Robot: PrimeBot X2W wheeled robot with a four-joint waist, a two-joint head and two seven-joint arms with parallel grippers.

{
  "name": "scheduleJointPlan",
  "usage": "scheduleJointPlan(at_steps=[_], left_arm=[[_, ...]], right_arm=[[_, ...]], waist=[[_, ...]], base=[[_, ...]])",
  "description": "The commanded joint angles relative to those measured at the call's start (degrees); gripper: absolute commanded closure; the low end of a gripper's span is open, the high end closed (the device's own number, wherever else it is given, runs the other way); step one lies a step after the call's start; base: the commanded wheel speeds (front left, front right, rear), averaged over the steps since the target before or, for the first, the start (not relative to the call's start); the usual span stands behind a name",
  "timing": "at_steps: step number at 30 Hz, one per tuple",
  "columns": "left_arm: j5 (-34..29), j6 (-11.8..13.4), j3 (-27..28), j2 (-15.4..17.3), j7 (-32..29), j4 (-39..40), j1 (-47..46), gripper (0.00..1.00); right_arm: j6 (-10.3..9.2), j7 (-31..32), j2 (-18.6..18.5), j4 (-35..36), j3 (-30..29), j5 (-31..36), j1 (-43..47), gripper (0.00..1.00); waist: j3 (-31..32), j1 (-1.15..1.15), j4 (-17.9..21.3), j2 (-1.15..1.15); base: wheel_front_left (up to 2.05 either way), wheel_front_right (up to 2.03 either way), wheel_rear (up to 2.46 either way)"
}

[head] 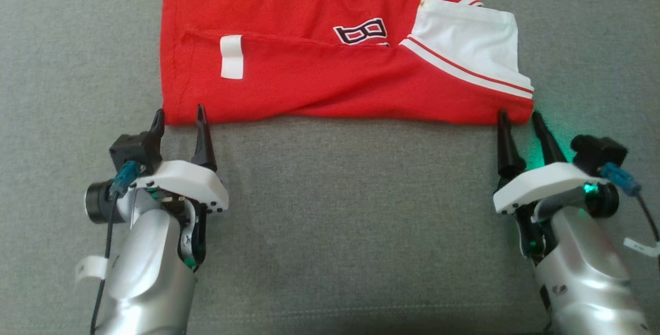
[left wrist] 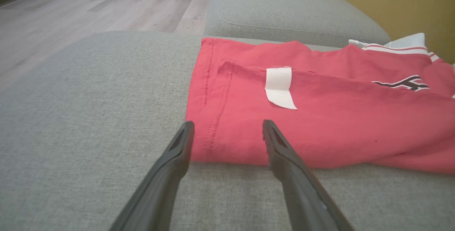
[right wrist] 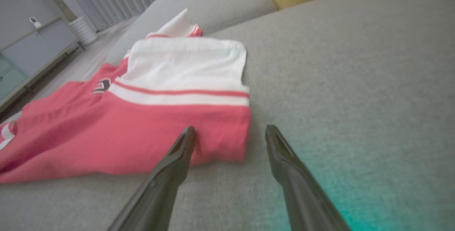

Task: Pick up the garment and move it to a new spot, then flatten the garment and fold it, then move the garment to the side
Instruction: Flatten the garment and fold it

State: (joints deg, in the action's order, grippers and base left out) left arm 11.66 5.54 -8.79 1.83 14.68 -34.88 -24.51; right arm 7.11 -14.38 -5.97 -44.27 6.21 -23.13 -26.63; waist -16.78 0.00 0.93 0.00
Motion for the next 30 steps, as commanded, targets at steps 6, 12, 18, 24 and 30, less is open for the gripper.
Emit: scheduleJointPlan(at_steps=[6, 12, 18, 24, 30], left_arm=[[1.29, 0.57, 0.6, 1.06, 0.31, 2.58, -0.41, 0.0], [2.35, -0.11, 1.04, 1.06, 0.31, 2.72, -0.6, 0.0], [4.72, -1.62, 0.3, 1.05, 0.32, 2.07, -0.59, 0.0], [6.14, -2.67, 0.03, 1.05, 0.32, 0.99, -1.44, 0.0], [6.57, -1.95, 0.86, 1.05, 0.32, 0.3, -2.25, 0.0]], right_arm=[[0.37, -0.62, 0.53, -0.85, 3.38, 0.19, -3.19, 1.0], [0.37, -0.62, -1.57, 0.93, 4.05, 0.13, -3.43, 1.0], [0.37, -0.62, -4.44, 2.5, 5.1, 0.28, -2.7, 1.0], [0.37, -0.62, -5.79, 3.02, 5.55, -0.09, -3.06, 1.0], [0.37, -0.62, -5.09, 3.47, 5.76, 0.07, -3.5, 1.0]], waist=[[-0.25, 0.0, -0.53, 0.0], [-0.39, 0.0, 0.31, 0.0], [-0.44, 0.0, 1.46, 0.0], [-1.04, 0.0, 2.39, 0.0], [-1.58, 0.0, 2.92, 0.0]], base=[[0.0, 0.0, 0.0], [0.0, 0.0, 0.0], [0.0, 0.0, 0.0], [0.0, 0.0, 0.0], [0.0, 0.0, 0.0]])
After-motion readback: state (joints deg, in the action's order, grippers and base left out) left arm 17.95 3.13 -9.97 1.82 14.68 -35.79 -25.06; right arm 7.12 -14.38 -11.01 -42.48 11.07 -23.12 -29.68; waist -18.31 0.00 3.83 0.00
